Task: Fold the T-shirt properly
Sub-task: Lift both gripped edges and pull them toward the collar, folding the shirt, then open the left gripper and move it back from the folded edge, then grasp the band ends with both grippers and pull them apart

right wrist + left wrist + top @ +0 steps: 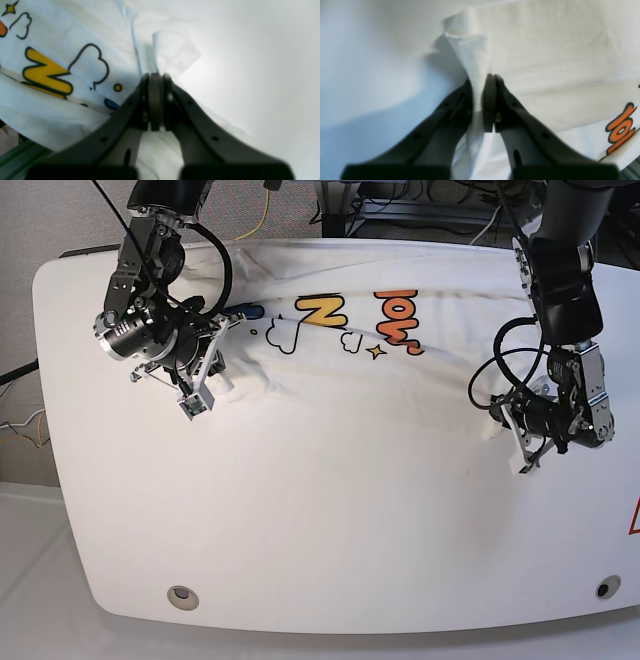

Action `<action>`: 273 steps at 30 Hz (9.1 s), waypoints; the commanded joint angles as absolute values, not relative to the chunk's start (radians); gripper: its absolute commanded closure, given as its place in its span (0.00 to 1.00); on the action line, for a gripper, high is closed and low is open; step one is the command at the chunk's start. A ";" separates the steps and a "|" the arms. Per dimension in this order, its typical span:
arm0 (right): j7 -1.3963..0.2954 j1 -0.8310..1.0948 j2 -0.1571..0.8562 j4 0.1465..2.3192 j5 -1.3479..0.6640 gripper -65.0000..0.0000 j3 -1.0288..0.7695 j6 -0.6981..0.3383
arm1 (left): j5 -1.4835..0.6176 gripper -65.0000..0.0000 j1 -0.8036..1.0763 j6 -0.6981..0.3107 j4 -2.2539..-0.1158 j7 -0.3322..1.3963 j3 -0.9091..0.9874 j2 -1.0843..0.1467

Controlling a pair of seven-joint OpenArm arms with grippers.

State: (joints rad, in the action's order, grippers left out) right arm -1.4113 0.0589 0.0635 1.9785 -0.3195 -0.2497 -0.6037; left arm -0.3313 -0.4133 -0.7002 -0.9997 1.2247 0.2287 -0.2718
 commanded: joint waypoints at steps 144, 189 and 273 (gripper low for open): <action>-1.396 0.334 0.266 2.006 -0.645 1.00 -0.361 -0.481 | -0.309 0.92 0.170 -0.698 -1.736 1.239 0.094 -0.513; -1.396 0.331 0.255 2.000 -0.641 0.57 -0.366 -0.479 | -0.031 0.10 0.137 -0.698 -1.736 1.199 0.096 -0.394; -1.396 0.406 0.265 2.017 -0.777 0.28 -0.458 -0.481 | -0.030 0.06 0.305 -0.698 -1.877 1.239 0.162 -0.303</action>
